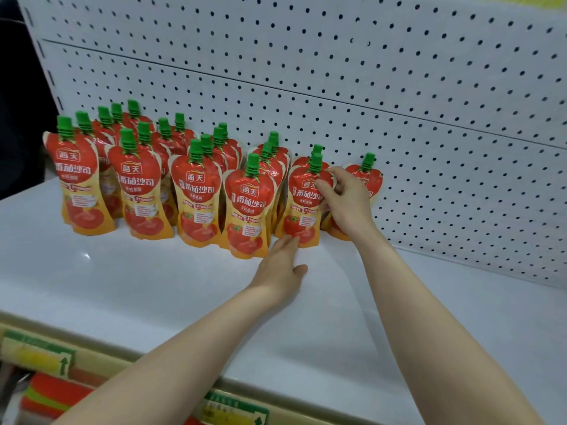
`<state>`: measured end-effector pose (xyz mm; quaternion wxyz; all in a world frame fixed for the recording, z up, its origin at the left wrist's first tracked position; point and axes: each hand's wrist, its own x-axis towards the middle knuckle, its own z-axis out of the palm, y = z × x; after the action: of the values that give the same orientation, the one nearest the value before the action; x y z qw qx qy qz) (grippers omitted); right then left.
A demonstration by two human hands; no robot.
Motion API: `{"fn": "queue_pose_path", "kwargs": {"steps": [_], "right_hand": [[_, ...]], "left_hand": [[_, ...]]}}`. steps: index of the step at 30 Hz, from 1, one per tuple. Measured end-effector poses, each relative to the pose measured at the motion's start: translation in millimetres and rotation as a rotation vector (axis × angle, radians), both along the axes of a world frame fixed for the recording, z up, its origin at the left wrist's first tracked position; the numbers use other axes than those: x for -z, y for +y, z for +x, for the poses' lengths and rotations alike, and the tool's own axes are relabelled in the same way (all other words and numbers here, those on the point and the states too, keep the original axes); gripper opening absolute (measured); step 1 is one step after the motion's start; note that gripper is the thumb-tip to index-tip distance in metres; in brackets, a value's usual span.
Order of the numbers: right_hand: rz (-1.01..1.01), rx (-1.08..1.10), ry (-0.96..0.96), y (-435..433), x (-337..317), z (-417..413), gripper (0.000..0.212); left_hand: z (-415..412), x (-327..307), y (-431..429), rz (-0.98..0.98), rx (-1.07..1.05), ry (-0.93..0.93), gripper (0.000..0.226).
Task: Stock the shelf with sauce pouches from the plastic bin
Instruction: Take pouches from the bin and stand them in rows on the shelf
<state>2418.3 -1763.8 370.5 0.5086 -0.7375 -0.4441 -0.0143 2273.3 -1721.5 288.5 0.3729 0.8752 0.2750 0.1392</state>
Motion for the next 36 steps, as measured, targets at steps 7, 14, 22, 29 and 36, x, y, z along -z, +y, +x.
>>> {"fn": "queue_pose_path", "kwargs": {"steps": [7, 14, 22, 29, 36], "right_hand": [[-0.037, 0.022, 0.013, -11.0, 2.9, -2.4, 0.024], [-0.188, 0.311, -0.116, -81.9, 13.7, -45.2, 0.026], [-0.148, 0.725, -0.166, -234.7, 73.9, -188.9, 0.019], [-0.161, 1.163, 0.175, -377.2, 182.2, -335.9, 0.014], [-0.248, 1.31, 0.722, -442.7, 333.5, -403.0, 0.02]], "left_hand": [[-3.5, -1.4, 1.2, -0.052, 0.012, 0.005, 0.064], [-33.1, -11.9, -8.0, -0.041, 0.137, -0.154, 0.049], [-98.5, -16.8, -77.8, -0.206, 0.487, -0.438, 0.029], [-137.6, 40.9, -185.5, -0.351, 0.811, -0.344, 0.025], [-142.9, 190.7, -282.2, -0.441, 1.026, 0.212, 0.026]]}}
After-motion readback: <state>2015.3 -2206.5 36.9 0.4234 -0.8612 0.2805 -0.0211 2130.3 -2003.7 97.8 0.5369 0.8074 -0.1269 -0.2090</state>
